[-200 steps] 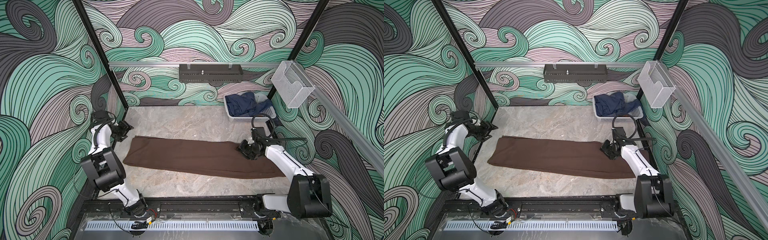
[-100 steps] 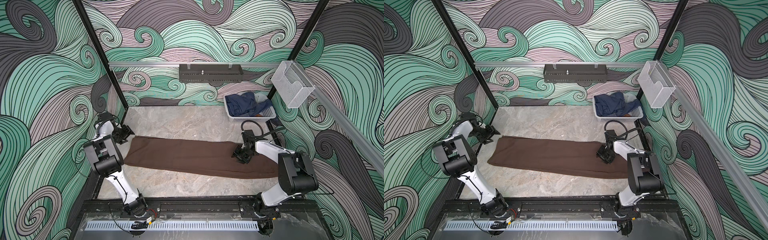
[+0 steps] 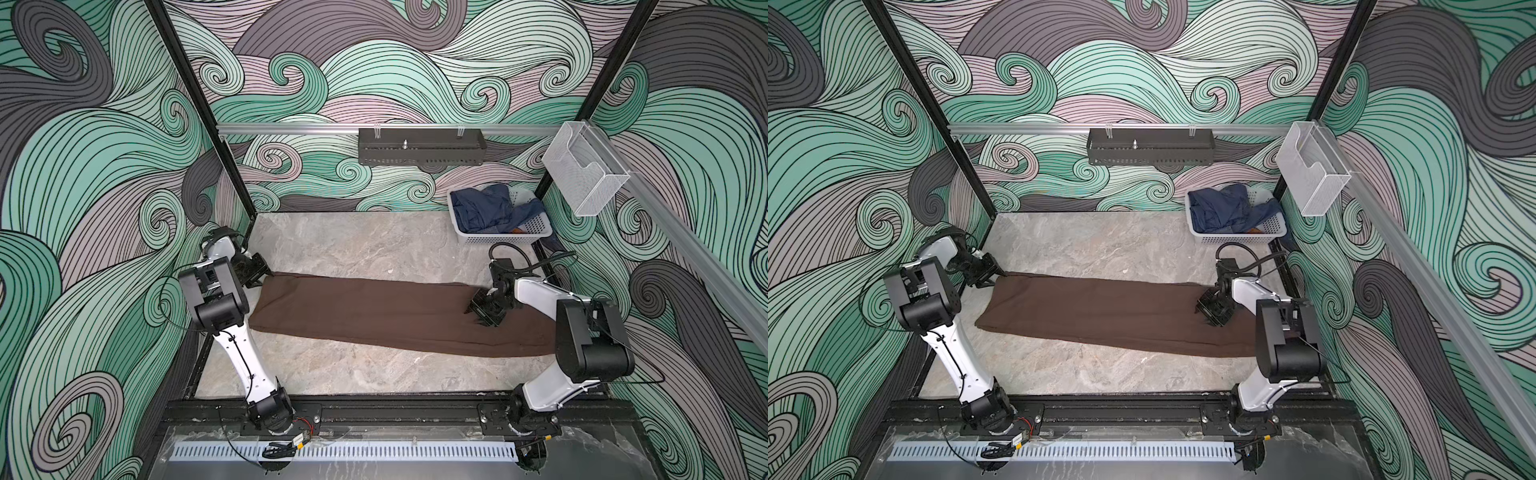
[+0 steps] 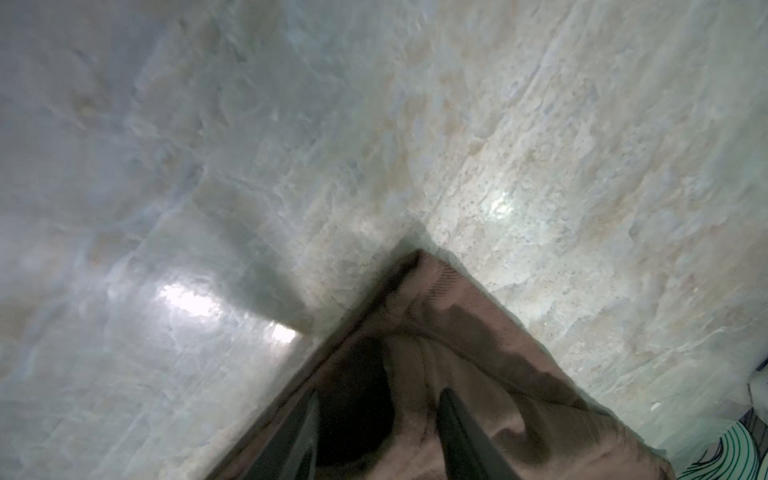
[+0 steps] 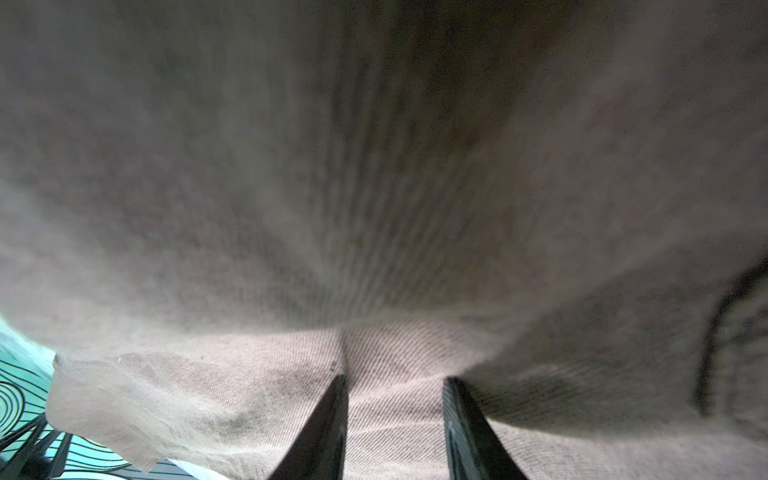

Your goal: Fold and stack the trousers

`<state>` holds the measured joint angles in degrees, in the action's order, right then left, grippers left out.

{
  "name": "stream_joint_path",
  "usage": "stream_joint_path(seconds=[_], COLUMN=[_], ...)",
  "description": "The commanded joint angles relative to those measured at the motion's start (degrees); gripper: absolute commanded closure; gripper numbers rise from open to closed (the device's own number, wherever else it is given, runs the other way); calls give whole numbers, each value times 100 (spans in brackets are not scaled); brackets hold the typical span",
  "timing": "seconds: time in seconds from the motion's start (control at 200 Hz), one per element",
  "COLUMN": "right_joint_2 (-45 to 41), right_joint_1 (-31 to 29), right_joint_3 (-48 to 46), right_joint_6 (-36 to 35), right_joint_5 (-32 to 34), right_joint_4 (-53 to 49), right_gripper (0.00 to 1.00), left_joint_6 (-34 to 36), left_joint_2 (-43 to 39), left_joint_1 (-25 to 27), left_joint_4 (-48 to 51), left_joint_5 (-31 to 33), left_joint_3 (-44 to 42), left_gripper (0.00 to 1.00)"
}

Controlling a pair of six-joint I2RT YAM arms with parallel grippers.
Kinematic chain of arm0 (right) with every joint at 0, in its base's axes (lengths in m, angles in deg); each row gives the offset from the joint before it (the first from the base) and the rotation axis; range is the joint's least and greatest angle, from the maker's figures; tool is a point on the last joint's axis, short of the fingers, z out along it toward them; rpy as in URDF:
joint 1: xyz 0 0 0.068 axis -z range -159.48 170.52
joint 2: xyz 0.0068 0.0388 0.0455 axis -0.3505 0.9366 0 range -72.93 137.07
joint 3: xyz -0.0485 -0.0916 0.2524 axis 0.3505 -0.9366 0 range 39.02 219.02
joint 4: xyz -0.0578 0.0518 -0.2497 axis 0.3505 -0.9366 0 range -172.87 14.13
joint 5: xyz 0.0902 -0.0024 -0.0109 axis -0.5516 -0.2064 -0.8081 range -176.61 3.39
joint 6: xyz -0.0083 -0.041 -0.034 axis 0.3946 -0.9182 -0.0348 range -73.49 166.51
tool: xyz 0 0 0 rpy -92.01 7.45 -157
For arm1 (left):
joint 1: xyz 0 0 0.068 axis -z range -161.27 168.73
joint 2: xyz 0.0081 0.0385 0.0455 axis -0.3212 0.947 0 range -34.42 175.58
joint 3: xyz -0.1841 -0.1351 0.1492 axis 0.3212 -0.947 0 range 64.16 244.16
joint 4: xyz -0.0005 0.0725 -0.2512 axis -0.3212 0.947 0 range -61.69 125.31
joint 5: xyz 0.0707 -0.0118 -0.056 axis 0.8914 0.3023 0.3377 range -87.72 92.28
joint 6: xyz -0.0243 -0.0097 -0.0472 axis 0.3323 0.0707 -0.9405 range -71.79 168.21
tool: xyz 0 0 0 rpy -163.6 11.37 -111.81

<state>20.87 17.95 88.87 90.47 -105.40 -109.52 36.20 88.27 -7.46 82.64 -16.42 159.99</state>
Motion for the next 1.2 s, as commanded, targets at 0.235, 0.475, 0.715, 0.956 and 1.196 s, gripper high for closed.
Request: stream_joint_path(seconds=[0.235, 0.475, 0.715, 0.956, 1.196], right_joint_2=[356, 365, 374, 402, 259], right_joint_1=[63, 66, 59, 55, -82], right_joint_3=[-145, -127, -118, -81, 46], right_joint_6=[-15, -8, 7, -6, -227], right_joint_5=[503, 510, 528, 534, 223], right_joint_4=[107, 99, 78, 44, -5], right_gripper=[61, 61, 61, 62, 55], left_joint_6=[129, 28, -88, -131, -123], left_joint_2=[-147, -277, -105, 395, -110], left_joint_1=[32, 21, 31, 72, 73], left_joint_4=[273, 305, 419, 487, 544], left_joint_5=[-63, 172, 1127, 1062, 1039], left_joint_3=[189, 351, 848, 1337, 1219], left_gripper=[83, 100, 100, 70, 34])
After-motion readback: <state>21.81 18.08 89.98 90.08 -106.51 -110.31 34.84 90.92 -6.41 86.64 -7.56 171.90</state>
